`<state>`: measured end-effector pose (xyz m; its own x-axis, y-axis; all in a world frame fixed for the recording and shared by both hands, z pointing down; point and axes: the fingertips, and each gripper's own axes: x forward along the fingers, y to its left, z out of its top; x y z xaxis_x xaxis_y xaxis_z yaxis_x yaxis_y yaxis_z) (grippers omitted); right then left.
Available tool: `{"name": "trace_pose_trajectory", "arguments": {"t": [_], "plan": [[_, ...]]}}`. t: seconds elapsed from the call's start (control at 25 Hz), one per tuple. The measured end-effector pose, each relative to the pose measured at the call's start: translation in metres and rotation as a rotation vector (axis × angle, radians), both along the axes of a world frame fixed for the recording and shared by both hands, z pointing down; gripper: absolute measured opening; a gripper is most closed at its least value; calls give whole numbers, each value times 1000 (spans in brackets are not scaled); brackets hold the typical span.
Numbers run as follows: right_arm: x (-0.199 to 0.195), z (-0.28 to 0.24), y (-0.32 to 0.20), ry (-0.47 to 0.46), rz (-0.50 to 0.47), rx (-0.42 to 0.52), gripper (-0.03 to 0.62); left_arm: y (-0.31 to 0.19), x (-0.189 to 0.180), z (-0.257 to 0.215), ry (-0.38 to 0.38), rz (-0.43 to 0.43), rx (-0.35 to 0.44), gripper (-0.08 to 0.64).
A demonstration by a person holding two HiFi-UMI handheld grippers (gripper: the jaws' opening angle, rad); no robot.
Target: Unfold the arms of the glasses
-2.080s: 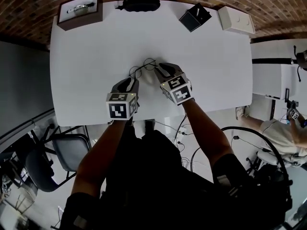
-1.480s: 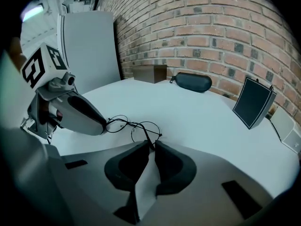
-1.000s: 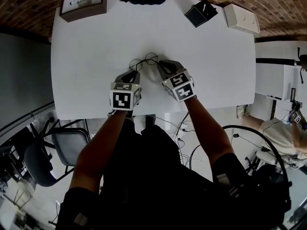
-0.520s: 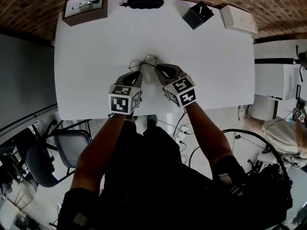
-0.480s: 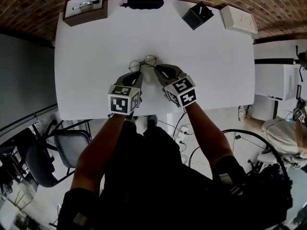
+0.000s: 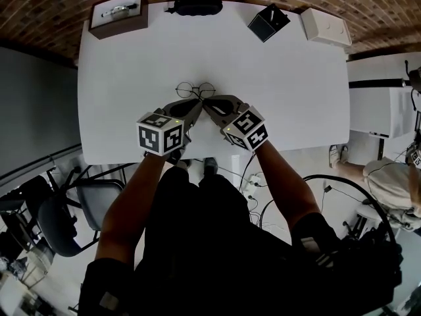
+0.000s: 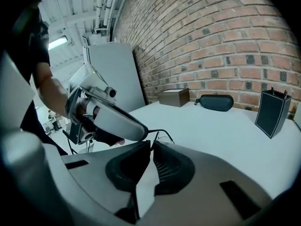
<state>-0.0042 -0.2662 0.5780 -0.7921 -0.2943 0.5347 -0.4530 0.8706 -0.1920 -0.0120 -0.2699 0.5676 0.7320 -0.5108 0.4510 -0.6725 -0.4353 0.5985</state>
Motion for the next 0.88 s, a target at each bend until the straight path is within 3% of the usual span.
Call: {"name": "trace_pose_trajectory", "arguments": {"t": [0.32, 0.88], "plan": [[-4, 8, 18, 54, -115, 95, 25, 18, 9, 3, 31, 43, -15, 41], [2, 57, 40, 175, -142, 65, 26, 47, 8, 47, -43, 95, -64, 41]]}}
